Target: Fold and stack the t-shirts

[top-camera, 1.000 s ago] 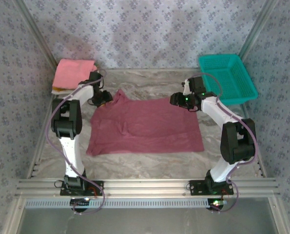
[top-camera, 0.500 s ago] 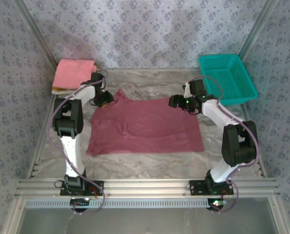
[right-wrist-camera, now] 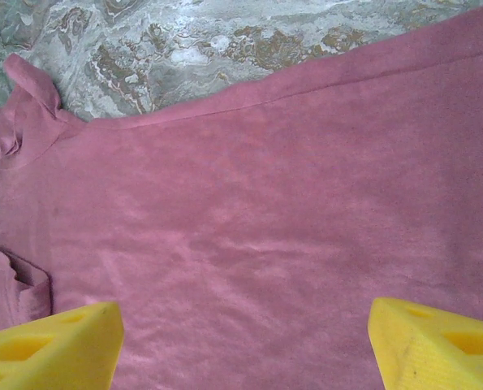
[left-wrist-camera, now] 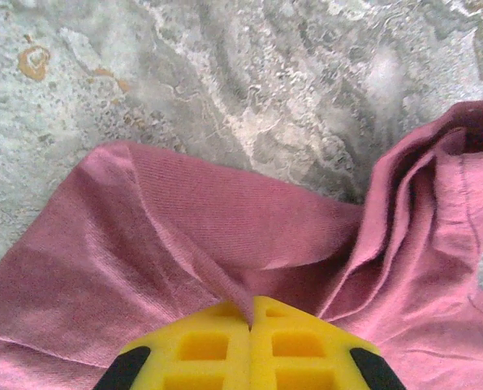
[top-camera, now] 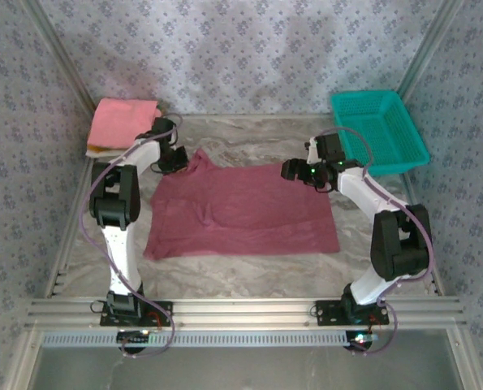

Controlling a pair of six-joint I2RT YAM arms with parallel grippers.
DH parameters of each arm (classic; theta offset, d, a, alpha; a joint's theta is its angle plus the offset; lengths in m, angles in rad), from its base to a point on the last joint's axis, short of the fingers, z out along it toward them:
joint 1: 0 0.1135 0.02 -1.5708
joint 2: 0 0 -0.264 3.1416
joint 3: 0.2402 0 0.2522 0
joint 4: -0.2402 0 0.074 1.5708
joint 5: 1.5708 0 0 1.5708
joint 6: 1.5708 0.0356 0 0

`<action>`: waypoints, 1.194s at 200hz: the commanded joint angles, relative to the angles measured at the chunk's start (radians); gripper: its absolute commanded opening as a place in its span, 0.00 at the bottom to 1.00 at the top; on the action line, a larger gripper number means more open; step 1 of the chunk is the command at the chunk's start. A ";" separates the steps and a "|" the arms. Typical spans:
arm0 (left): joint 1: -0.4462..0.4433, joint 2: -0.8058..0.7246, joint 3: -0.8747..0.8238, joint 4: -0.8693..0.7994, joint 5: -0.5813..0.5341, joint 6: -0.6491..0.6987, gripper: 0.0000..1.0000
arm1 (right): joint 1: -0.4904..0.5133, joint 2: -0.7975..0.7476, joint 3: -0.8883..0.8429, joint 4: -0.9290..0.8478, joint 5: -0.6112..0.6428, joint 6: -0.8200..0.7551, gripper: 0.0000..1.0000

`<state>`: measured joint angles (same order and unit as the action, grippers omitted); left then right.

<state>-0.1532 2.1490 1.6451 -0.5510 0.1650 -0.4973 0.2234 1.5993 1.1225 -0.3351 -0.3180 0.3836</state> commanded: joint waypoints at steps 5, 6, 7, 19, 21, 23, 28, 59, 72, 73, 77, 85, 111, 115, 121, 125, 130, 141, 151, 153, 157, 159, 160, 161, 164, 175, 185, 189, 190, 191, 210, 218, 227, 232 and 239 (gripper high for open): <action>-0.003 -0.016 0.045 -0.036 -0.013 0.012 0.00 | 0.004 -0.027 -0.006 -0.004 0.017 -0.004 0.82; -0.002 -0.017 0.045 -0.036 -0.013 0.012 0.00 | 0.004 -0.027 -0.006 -0.004 0.018 -0.004 0.82; -0.002 -0.018 0.045 -0.036 -0.013 0.012 0.00 | 0.004 -0.027 -0.006 -0.003 0.019 -0.004 0.82; -0.002 -0.035 0.045 -0.037 -0.018 0.013 0.00 | 0.001 -0.028 -0.004 -0.007 0.023 -0.003 0.83; -0.004 -0.039 0.044 -0.037 -0.020 0.013 0.00 | 0.001 -0.028 -0.005 -0.007 0.025 -0.004 0.83; -0.003 -0.042 0.042 -0.036 -0.022 0.012 0.00 | -0.001 -0.027 -0.006 -0.006 0.026 -0.003 0.83; -0.003 -0.053 0.039 -0.034 -0.027 0.014 0.00 | -0.002 -0.029 -0.007 -0.004 0.027 -0.003 0.84; -0.005 -0.108 0.032 -0.037 -0.039 0.019 0.00 | -0.056 0.004 -0.003 -0.008 0.010 0.043 0.90; -0.007 -0.136 0.028 -0.041 -0.064 0.018 0.00 | -0.096 0.042 0.011 -0.007 -0.026 0.078 0.90; -0.007 -0.138 0.026 -0.040 -0.065 0.019 0.00 | -0.099 0.046 0.012 -0.006 -0.029 0.080 0.90; -0.008 -0.148 0.022 -0.037 -0.068 0.019 0.00 | -0.110 0.059 0.017 -0.007 -0.040 0.088 0.90; -0.009 -0.168 0.012 -0.028 -0.072 0.017 0.00 | -0.125 0.079 0.031 -0.011 -0.043 0.098 0.90; -0.011 -0.210 -0.004 -0.022 -0.081 0.022 0.00 | -0.147 0.153 0.114 -0.062 -0.015 0.089 0.88; -0.012 -0.213 -0.006 -0.023 -0.081 0.025 0.00 | -0.149 0.168 0.127 -0.080 -0.003 0.086 0.88; -0.013 -0.218 -0.009 -0.021 -0.082 0.028 0.00 | -0.152 0.194 0.158 -0.114 0.002 0.077 0.87; -0.013 -0.220 -0.010 -0.023 -0.083 0.029 0.00 | -0.156 0.211 0.177 -0.134 0.000 0.073 0.87; -0.013 -0.222 -0.012 -0.023 -0.084 0.029 0.00 | -0.162 0.232 0.197 -0.150 0.000 0.072 0.86; -0.013 -0.222 -0.017 -0.020 -0.083 0.035 0.00 | -0.173 0.274 0.234 -0.164 0.001 0.076 0.85; -0.014 -0.220 -0.020 -0.018 -0.080 0.034 0.00 | -0.178 0.318 0.285 -0.192 -0.006 0.079 0.83; -0.014 -0.218 -0.020 -0.018 -0.079 0.035 0.00 | -0.179 0.325 0.295 -0.197 -0.006 0.079 0.83; -0.015 -0.217 -0.020 -0.017 -0.076 0.035 0.00 | -0.179 0.341 0.316 -0.204 0.002 0.078 0.83; -0.015 -0.217 -0.021 -0.016 -0.075 0.035 0.00 | -0.180 0.348 0.324 -0.205 0.007 0.077 0.83; -0.015 -0.216 -0.021 -0.015 -0.074 0.036 0.00 | -0.179 0.351 0.328 -0.207 0.010 0.077 0.83; -0.016 -0.216 -0.020 -0.015 -0.073 0.036 0.00 | -0.178 0.354 0.332 -0.209 0.014 0.077 0.83; -0.017 -0.215 -0.021 -0.014 -0.073 0.037 0.00 | -0.176 0.363 0.344 -0.213 0.023 0.074 0.82; -0.017 -0.214 -0.024 -0.009 -0.075 0.037 0.00 | -0.168 0.396 0.389 -0.235 0.056 0.057 0.80; -0.017 -0.215 -0.027 -0.005 -0.080 0.039 0.00 | -0.168 0.424 0.422 -0.260 0.070 0.049 0.77; -0.017 -0.216 -0.028 -0.007 -0.088 0.041 0.00 | -0.168 0.431 0.428 -0.261 0.077 0.050 0.77; -0.017 -0.217 -0.028 -0.007 -0.089 0.041 0.00 | -0.169 0.433 0.430 -0.261 0.080 0.049 0.77; -0.018 -0.217 -0.028 -0.007 -0.090 0.042 0.00 | -0.171 0.437 0.434 -0.262 0.086 0.048 0.76; -0.016 -0.227 -0.035 -0.001 -0.109 0.055 0.00 | -0.182 0.484 0.499 -0.297 0.129 0.034 0.68; -0.014 -0.225 -0.035 -0.001 -0.108 0.059 0.00 | -0.182 0.500 0.530 -0.317 0.146 0.018 0.67; -0.013 -0.220 -0.032 -0.002 -0.109 0.062 0.00 | -0.181 0.517 0.565 -0.325 0.178 0.006 0.65; -0.011 -0.219 -0.031 -0.002 -0.108 0.064 0.00 | -0.182 0.525 0.578 -0.332 0.189 0.002 0.64; -0.010 -0.217 -0.031 0.001 -0.110 0.066 0.00 | -0.182 0.542 0.609 -0.350 0.208 -0.007 0.63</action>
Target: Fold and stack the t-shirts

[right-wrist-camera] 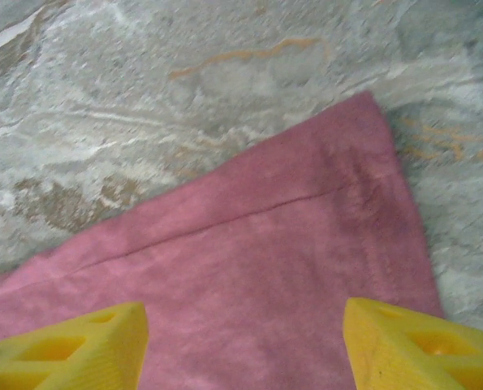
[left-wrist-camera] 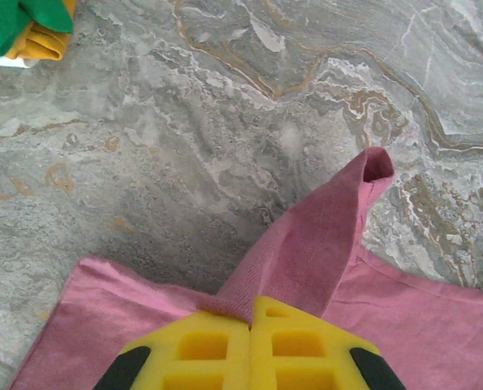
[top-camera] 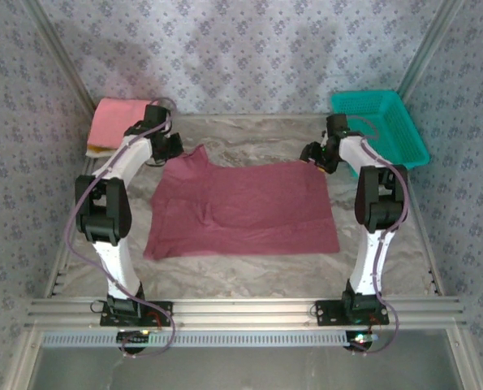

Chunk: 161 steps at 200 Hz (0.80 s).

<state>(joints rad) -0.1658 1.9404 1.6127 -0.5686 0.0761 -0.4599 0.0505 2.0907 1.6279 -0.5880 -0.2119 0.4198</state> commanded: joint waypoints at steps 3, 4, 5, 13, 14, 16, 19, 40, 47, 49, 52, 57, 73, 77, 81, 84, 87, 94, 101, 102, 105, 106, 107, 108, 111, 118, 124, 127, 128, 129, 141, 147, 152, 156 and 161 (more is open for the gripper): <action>0.003 -0.008 0.000 0.019 -0.021 0.029 0.00 | -0.009 0.055 0.111 -0.102 0.107 -0.045 0.63; 0.002 -0.008 0.000 0.019 -0.021 0.029 0.00 | -0.010 0.057 0.114 -0.103 0.110 -0.045 0.63; 0.003 -0.008 0.000 0.021 -0.021 0.029 0.00 | -0.010 0.061 0.121 -0.108 0.114 -0.045 0.63; 0.005 -0.006 -0.002 0.025 -0.021 0.029 0.00 | -0.009 0.074 0.145 -0.121 0.134 -0.048 0.62; 0.006 -0.006 -0.001 0.025 -0.021 0.029 0.00 | -0.009 0.075 0.148 -0.122 0.135 -0.049 0.62; 0.005 -0.005 -0.002 0.025 -0.021 0.029 0.00 | -0.008 0.078 0.150 -0.123 0.138 -0.049 0.62; 0.006 -0.003 0.000 0.026 -0.020 0.029 0.00 | -0.008 0.082 0.158 -0.126 0.146 -0.049 0.62; 0.009 0.003 0.001 0.024 -0.017 0.033 0.00 | -0.005 0.127 0.214 -0.145 0.175 -0.053 0.62; 0.010 0.005 0.001 0.025 -0.017 0.033 0.00 | -0.003 0.141 0.230 -0.156 0.188 -0.053 0.61; 0.011 0.004 0.002 0.024 -0.017 0.033 0.00 | -0.003 0.146 0.237 -0.159 0.191 -0.053 0.61; 0.010 0.004 0.002 0.026 -0.016 0.033 0.00 | -0.001 0.152 0.245 -0.164 0.193 -0.053 0.61; 0.011 0.005 0.001 0.028 -0.015 0.034 0.00 | 0.001 0.162 0.254 -0.169 0.192 -0.056 0.61; 0.013 0.003 -0.002 0.031 -0.015 0.035 0.00 | 0.004 0.194 0.281 -0.174 0.183 -0.053 0.61; 0.014 0.004 -0.002 0.032 -0.014 0.035 0.00 | 0.003 0.204 0.293 -0.179 0.180 -0.052 0.60; 0.015 0.005 -0.002 0.032 -0.012 0.035 0.00 | 0.004 0.211 0.301 -0.180 0.181 -0.051 0.60; 0.014 0.005 -0.002 0.032 -0.012 0.035 0.00 | 0.004 0.215 0.303 -0.180 0.180 -0.050 0.60; 0.015 0.004 -0.001 0.032 -0.012 0.035 0.00 | 0.004 0.220 0.308 -0.180 0.181 -0.049 0.60; 0.015 0.004 -0.001 0.031 -0.011 0.036 0.00 | 0.003 0.235 0.322 -0.185 0.181 -0.043 0.60; 0.016 0.003 -0.002 0.033 -0.011 0.036 0.00 | 0.003 0.245 0.331 -0.187 0.175 -0.042 0.60; 0.017 0.003 -0.002 0.033 -0.010 0.036 0.00 | 0.003 0.246 0.333 -0.188 0.174 -0.041 0.60; 0.017 0.004 -0.002 0.033 -0.010 0.036 0.00 | 0.002 0.253 0.337 -0.189 0.170 -0.040 0.59; 0.017 0.004 -0.001 0.033 -0.010 0.036 0.00 | 0.002 0.253 0.339 -0.189 0.170 -0.039 0.59; 0.016 0.003 -0.002 0.032 -0.010 0.036 0.00 | 0.002 0.255 0.341 -0.190 0.169 -0.039 0.59; 0.017 0.003 -0.001 0.032 -0.011 0.036 0.00 | 0.002 0.255 0.341 -0.190 0.169 -0.039 0.59; 0.017 0.004 0.000 0.032 -0.011 0.036 0.00 | 0.001 0.259 0.343 -0.191 0.169 -0.037 0.59; 0.017 0.003 0.000 0.032 -0.010 0.036 0.00 | 0.002 0.265 0.346 -0.189 0.171 -0.031 0.60; 0.017 0.003 -0.002 0.033 -0.010 0.038 0.00 | 0.001 0.272 0.346 -0.184 0.167 -0.027 0.60; 0.017 0.002 -0.001 0.035 -0.010 0.037 0.00 | 0.000 0.276 0.348 -0.182 0.164 -0.026 0.60; 0.017 0.003 -0.002 0.035 -0.011 0.037 0.00 | 0.000 0.277 0.348 -0.182 0.162 -0.027 0.60; 0.017 0.002 -0.002 0.035 -0.011 0.038 0.00 | 0.001 0.279 0.349 -0.181 0.159 -0.026 0.60; 0.017 0.004 0.000 0.035 -0.010 0.041 0.00 | 0.000 0.294 0.357 -0.185 0.158 -0.022 0.61; 0.017 0.006 0.001 0.035 -0.009 0.041 0.00 | -0.002 0.300 0.360 -0.184 0.155 -0.020 0.62; 0.016 0.008 0.001 0.034 -0.008 0.041 0.00 | -0.003 0.303 0.361 -0.185 0.152 -0.017 0.61; 0.017 0.006 0.000 0.035 -0.007 0.040 0.00 | -0.004 0.306 0.362 -0.183 0.146 -0.016 0.61; 0.017 0.008 -0.002 0.036 -0.004 0.040 0.00 | -0.006 0.307 0.360 -0.179 0.138 -0.014 0.61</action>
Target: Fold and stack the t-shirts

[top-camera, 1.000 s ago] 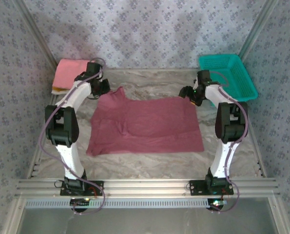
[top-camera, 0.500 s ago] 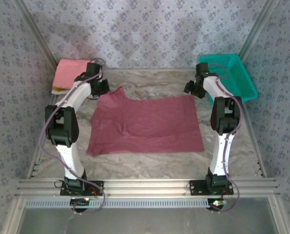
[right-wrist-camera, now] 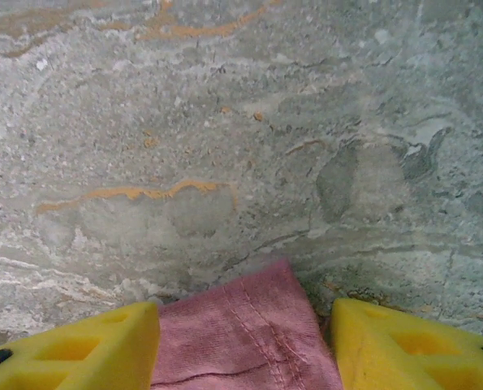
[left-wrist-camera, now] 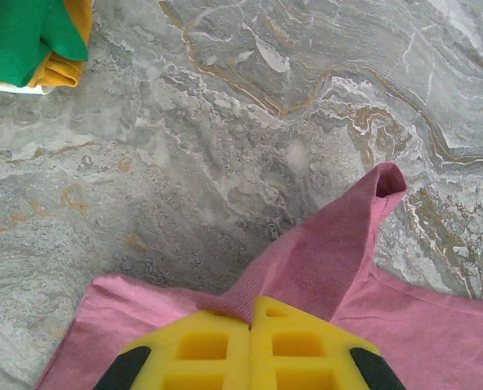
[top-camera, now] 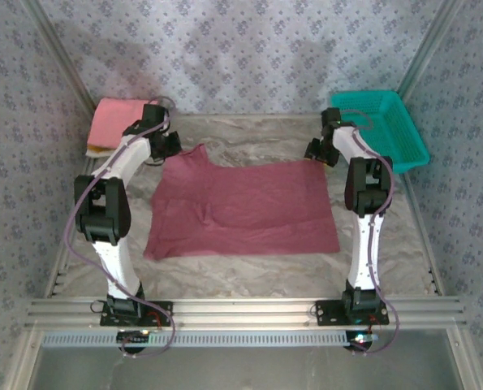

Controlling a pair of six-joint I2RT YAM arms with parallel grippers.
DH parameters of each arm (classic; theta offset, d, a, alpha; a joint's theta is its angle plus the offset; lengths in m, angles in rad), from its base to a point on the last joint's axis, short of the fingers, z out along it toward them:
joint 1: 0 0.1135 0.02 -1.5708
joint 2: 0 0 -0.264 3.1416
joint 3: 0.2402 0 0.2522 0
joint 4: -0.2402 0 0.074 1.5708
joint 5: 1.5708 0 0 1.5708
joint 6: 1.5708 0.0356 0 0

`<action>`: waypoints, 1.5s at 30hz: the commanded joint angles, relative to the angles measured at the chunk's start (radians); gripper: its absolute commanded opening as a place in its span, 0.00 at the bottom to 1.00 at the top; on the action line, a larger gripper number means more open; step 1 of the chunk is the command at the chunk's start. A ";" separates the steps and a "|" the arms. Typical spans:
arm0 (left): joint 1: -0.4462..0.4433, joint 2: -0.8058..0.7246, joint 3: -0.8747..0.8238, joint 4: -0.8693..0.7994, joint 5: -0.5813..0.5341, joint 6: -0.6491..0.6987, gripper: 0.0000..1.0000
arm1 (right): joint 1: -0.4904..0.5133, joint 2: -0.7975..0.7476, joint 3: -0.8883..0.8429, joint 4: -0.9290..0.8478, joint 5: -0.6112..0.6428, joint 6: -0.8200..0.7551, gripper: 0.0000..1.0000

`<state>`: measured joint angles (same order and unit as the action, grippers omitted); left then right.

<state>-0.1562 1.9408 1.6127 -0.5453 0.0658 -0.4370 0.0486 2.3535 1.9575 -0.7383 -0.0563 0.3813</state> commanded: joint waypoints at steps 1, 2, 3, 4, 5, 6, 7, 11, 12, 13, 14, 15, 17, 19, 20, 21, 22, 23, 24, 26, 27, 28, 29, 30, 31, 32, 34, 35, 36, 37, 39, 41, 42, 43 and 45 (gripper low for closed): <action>0.006 0.007 -0.002 0.014 0.006 0.017 0.00 | -0.004 0.045 0.031 -0.027 -0.018 0.025 0.61; 0.007 0.009 -0.003 0.015 0.008 0.017 0.00 | -0.005 0.044 0.023 -0.017 -0.025 0.028 0.61; 0.007 0.009 -0.004 0.016 0.008 0.014 0.00 | -0.004 0.046 0.019 -0.008 -0.028 0.030 0.60; 0.007 0.009 -0.006 0.018 0.009 0.015 0.00 | -0.005 0.048 0.018 -0.002 -0.038 0.031 0.58; 0.007 0.010 -0.005 0.019 0.009 0.015 0.00 | -0.005 0.049 0.018 -0.001 -0.044 0.031 0.54; 0.007 0.011 -0.006 0.018 0.008 0.015 0.00 | -0.006 0.049 0.019 -0.001 -0.052 0.033 0.50; 0.007 0.012 -0.005 0.016 0.009 0.015 0.00 | -0.004 0.046 0.017 0.003 -0.053 0.033 0.45; 0.007 0.010 -0.004 0.019 0.009 0.017 0.00 | 0.001 0.034 0.008 0.009 -0.064 0.037 0.34; 0.007 0.009 -0.004 0.018 0.009 0.017 0.00 | 0.001 0.031 0.005 0.010 -0.063 0.037 0.30; 0.007 0.011 -0.001 0.018 0.009 0.017 0.00 | 0.001 0.025 0.002 0.011 -0.059 0.037 0.27; 0.007 0.012 -0.001 0.018 0.009 0.018 0.00 | 0.001 0.020 -0.001 0.012 -0.055 0.038 0.23; 0.009 0.011 -0.002 0.018 0.005 0.018 0.00 | 0.001 0.013 -0.004 0.013 -0.047 0.035 0.19; 0.011 0.010 -0.002 0.019 -0.002 0.020 0.00 | 0.003 0.002 -0.010 0.010 -0.041 0.029 0.12; 0.016 0.007 -0.003 0.022 -0.010 0.020 0.00 | 0.001 -0.015 -0.020 0.012 -0.033 0.026 0.10; 0.019 0.009 -0.002 0.025 -0.014 0.021 0.00 | 0.002 -0.024 -0.024 0.014 -0.027 0.025 0.10; 0.025 0.011 0.003 0.027 -0.015 0.021 0.00 | 0.000 -0.030 -0.022 0.013 -0.027 0.023 0.05; 0.030 0.016 0.010 0.026 -0.013 0.022 0.00 | -0.001 -0.032 -0.018 0.008 -0.027 0.024 0.00; 0.033 0.023 0.023 0.023 -0.011 0.025 0.00 | -0.002 -0.038 -0.011 0.004 -0.029 0.025 0.00; 0.035 0.029 0.036 0.022 -0.012 0.031 0.00 | -0.004 -0.040 -0.005 0.002 -0.028 0.027 0.00; 0.035 0.046 0.066 0.024 -0.021 0.051 0.00 | -0.007 -0.039 0.017 -0.010 -0.022 0.029 0.00; 0.035 0.056 0.082 0.025 -0.024 0.061 0.00 | -0.010 -0.040 0.025 -0.012 -0.022 0.032 0.00; 0.035 0.066 0.099 0.021 -0.024 0.069 0.00 | -0.012 -0.038 0.031 -0.012 -0.021 0.037 0.00; 0.036 0.078 0.116 0.022 -0.028 0.079 0.00 | -0.015 -0.036 0.040 -0.011 -0.021 0.040 0.00; 0.036 0.086 0.129 0.023 -0.037 0.085 0.00 | -0.018 -0.033 0.052 -0.014 -0.023 0.043 0.00; 0.036 0.096 0.143 0.024 -0.041 0.088 0.00 | -0.022 -0.026 0.065 -0.016 -0.025 0.048 0.00; 0.039 0.108 0.157 0.027 -0.038 0.093 0.00 | -0.023 -0.020 0.076 -0.020 -0.027 0.052 0.00; 0.040 0.130 0.192 0.026 -0.027 0.098 0.00 | -0.028 -0.009 0.096 -0.022 -0.034 0.060 0.00; 0.040 0.143 0.212 0.026 -0.022 0.105 0.00 | -0.030 -0.004 0.102 -0.016 -0.034 0.067 0.00; 0.039 0.153 0.230 0.023 -0.023 0.109 0.00 | -0.032 0.000 0.107 -0.007 -0.041 0.074 0.00; 0.040 0.167 0.255 0.015 -0.024 0.114 0.00 | -0.034 0.004 0.115 -0.004 -0.051 0.080 0.00; 0.040 0.191 0.311 -0.012 -0.022 0.132 0.00 | -0.038 0.017 0.146 -0.012 -0.080 0.087 0.00; 0.040 0.209 0.356 -0.034 -0.022 0.140 0.00 | -0.038 0.018 0.163 -0.008 -0.081 0.093 0.00; 0.040 0.213 0.377 -0.046 -0.017 0.144 0.00 | -0.036 0.017 0.168 -0.006 -0.085 0.095 0.00; 0.040 0.214 0.386 -0.054 -0.015 0.148 0.00 | -0.037 0.014 0.173 -0.009 -0.092 0.097 0.00; 0.040 0.205 0.385 -0.056 -0.021 0.149 0.00 | -0.036 0.007 0.172 -0.013 -0.099 0.095 0.00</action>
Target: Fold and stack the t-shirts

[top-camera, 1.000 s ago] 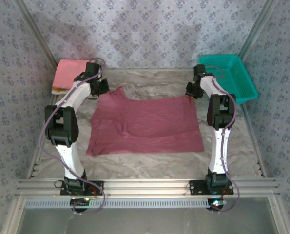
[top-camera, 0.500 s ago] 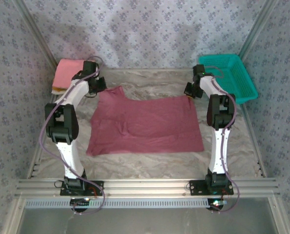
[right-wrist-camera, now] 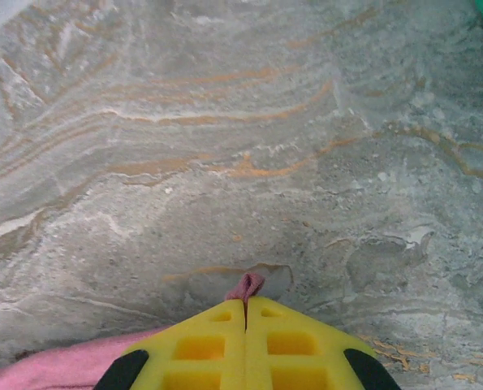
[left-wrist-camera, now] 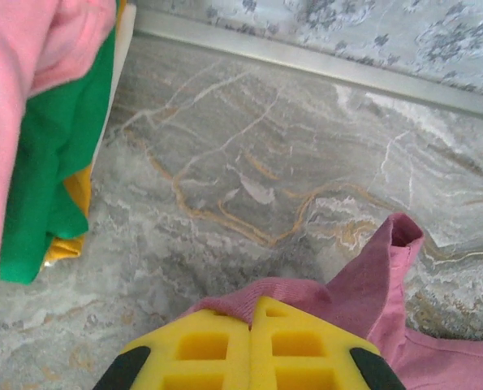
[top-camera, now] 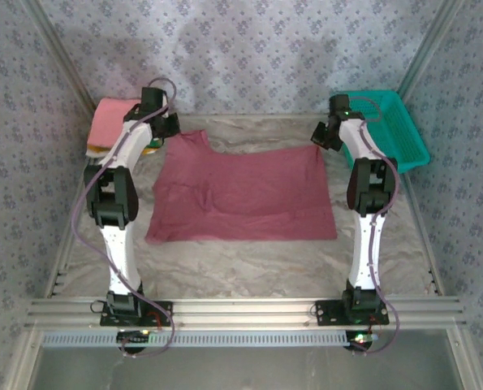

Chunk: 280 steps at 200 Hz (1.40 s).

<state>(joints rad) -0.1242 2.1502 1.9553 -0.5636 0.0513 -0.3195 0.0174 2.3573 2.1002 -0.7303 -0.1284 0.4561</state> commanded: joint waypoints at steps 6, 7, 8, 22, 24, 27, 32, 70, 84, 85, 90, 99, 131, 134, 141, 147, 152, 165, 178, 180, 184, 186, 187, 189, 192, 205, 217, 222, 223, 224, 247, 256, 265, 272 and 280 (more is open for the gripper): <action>0.007 -0.025 0.022 -0.027 -0.008 0.034 0.00 | -0.007 -0.022 0.002 -0.004 -0.044 0.022 0.00; 0.007 -0.029 0.020 -0.025 -0.008 0.034 0.00 | -0.007 -0.022 0.002 -0.004 -0.044 0.022 0.00; 0.007 -0.031 0.016 -0.025 -0.007 0.033 0.00 | -0.008 -0.024 -0.002 -0.001 -0.045 0.023 0.00; 0.007 -0.062 -0.035 0.001 -0.017 0.038 0.00 | -0.008 -0.055 -0.035 0.015 -0.050 0.026 0.00; 0.007 -0.067 -0.041 0.001 -0.021 0.039 0.00 | -0.008 -0.059 -0.041 0.017 -0.050 0.025 0.00; 0.008 -0.073 -0.048 0.001 -0.023 0.041 0.00 | -0.008 -0.065 -0.049 0.019 -0.050 0.026 0.00; 0.008 -0.083 -0.062 0.003 -0.028 0.045 0.00 | -0.008 -0.078 -0.065 0.025 -0.051 0.024 0.00; 0.008 -0.228 -0.285 0.105 -0.053 0.058 0.00 | -0.017 -0.202 -0.251 0.120 -0.053 0.024 0.00; 0.009 -0.283 -0.374 0.143 -0.087 0.066 0.00 | -0.024 -0.236 -0.307 0.150 -0.050 0.022 0.00; 0.010 -0.285 -0.379 0.146 -0.089 0.066 0.00 | -0.025 -0.238 -0.310 0.153 -0.050 0.022 0.00; 0.011 -0.301 -0.403 0.156 -0.096 0.070 0.00 | -0.029 -0.248 -0.328 0.165 -0.050 0.022 0.00; 0.015 -0.324 -0.437 0.167 -0.104 0.073 0.00 | -0.035 -0.263 -0.353 0.181 -0.048 0.021 0.00; 0.021 -0.381 -0.508 0.182 -0.119 0.080 0.00 | -0.051 -0.302 -0.404 0.204 -0.054 -0.009 0.00; 0.021 -0.387 -0.515 0.187 -0.121 0.080 0.00 | -0.051 -0.305 -0.408 0.207 -0.053 -0.011 0.00; 0.021 -0.398 -0.533 0.195 -0.131 0.079 0.00 | -0.051 -0.313 -0.418 0.214 -0.051 -0.012 0.00; 0.021 -0.408 -0.547 0.199 -0.138 0.078 0.00 | -0.050 -0.319 -0.428 0.220 -0.046 -0.014 0.00; 0.021 -0.414 -0.558 0.200 -0.146 0.079 0.00 | -0.051 -0.322 -0.435 0.223 -0.046 -0.014 0.00; 0.021 -0.437 -0.600 0.213 -0.167 0.074 0.00 | -0.051 -0.329 -0.450 0.224 -0.048 -0.018 0.00; 0.021 -0.460 -0.648 0.232 -0.186 0.070 0.00 | -0.052 -0.341 -0.480 0.233 -0.051 -0.019 0.00; 0.021 -0.463 -0.655 0.233 -0.189 0.070 0.00 | -0.053 -0.343 -0.484 0.235 -0.051 -0.019 0.00; 0.021 -0.470 -0.667 0.235 -0.198 0.068 0.00 | -0.054 -0.347 -0.494 0.241 -0.051 -0.019 0.00; 0.020 -0.473 -0.673 0.235 -0.200 0.067 0.00 | -0.054 -0.350 -0.498 0.243 -0.051 -0.020 0.00; 0.021 -0.475 -0.675 0.235 -0.202 0.066 0.00 | -0.053 -0.350 -0.501 0.244 -0.051 -0.019 0.00; 0.021 -0.478 -0.682 0.237 -0.205 0.065 0.00 | -0.054 -0.351 -0.505 0.246 -0.051 -0.020 0.00; 0.021 -0.484 -0.692 0.238 -0.208 0.067 0.00 | -0.054 -0.353 -0.511 0.249 -0.053 -0.020 0.00; 0.023 -0.503 -0.726 0.240 -0.221 0.066 0.00 | -0.057 -0.360 -0.531 0.256 -0.056 -0.019 0.00; 0.026 -0.513 -0.748 0.237 -0.232 0.063 0.00 | -0.057 -0.367 -0.546 0.255 -0.063 -0.023 0.00; 0.031 -0.515 -0.756 0.235 -0.233 0.060 0.00 | -0.057 -0.375 -0.558 0.255 -0.065 -0.023 0.00; 0.031 -0.516 -0.756 0.235 -0.232 0.060 0.00 | -0.057 -0.375 -0.558 0.255 -0.065 -0.023 0.00; 0.032 -0.516 -0.758 0.235 -0.230 0.060 0.00 | -0.057 -0.378 -0.563 0.256 -0.066 -0.025 0.00; 0.053 -0.521 -0.775 0.224 -0.206 0.046 0.00 | -0.056 -0.420 -0.614 0.273 -0.067 -0.022 0.00; 0.059 -0.524 -0.776 0.221 -0.186 0.039 0.00 | -0.057 -0.433 -0.624 0.268 -0.066 -0.024 0.00; 0.061 -0.524 -0.769 0.209 -0.166 0.032 0.00 | -0.058 -0.443 -0.630 0.259 -0.065 -0.029 0.00; 0.061 -0.523 -0.756 0.193 -0.151 0.030 0.00 | -0.059 -0.451 -0.633 0.253 -0.065 -0.033 0.00; 0.062 -0.517 -0.734 0.166 -0.137 0.023 0.00 | -0.060 -0.459 -0.635 0.247 -0.062 -0.038 0.00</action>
<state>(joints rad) -0.0753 1.6752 1.1854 -0.3481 -0.1173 -0.2707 -0.0296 1.9640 1.4807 -0.4728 -0.1989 0.4480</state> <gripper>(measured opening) 0.050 0.067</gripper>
